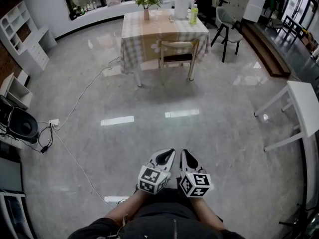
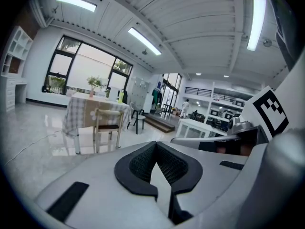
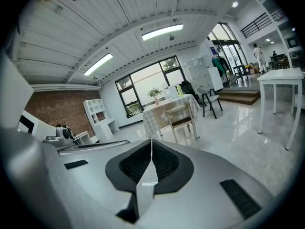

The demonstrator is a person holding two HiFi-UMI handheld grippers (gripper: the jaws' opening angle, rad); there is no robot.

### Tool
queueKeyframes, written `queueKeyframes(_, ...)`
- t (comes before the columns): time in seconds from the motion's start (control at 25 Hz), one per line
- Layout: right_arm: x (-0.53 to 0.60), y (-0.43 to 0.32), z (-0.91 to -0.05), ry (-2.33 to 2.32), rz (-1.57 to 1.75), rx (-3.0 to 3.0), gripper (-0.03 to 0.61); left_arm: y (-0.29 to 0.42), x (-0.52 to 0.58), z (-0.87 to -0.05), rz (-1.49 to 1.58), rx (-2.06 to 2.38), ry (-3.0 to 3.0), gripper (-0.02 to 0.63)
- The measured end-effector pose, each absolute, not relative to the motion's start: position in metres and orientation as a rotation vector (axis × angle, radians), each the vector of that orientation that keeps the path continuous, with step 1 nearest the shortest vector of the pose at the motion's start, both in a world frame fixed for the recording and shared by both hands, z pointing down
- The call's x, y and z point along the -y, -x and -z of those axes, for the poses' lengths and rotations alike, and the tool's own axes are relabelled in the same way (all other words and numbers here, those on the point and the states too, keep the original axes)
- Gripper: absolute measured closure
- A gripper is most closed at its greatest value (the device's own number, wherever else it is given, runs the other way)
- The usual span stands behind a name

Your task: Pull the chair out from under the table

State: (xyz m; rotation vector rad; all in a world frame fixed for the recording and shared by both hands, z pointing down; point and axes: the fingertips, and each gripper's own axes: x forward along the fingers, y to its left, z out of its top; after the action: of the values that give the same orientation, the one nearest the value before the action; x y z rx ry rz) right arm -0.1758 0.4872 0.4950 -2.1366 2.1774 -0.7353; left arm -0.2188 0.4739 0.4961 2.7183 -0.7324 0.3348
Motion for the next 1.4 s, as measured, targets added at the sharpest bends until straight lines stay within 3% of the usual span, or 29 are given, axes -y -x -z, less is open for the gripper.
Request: queueKeyframes(1.4, -0.22, 0.134, -0.469, 2.179, 0.649, -2.191, 0.565, 0.182, -0.192, -0.466, -0.283, 0.774, -2.773, 0.604)
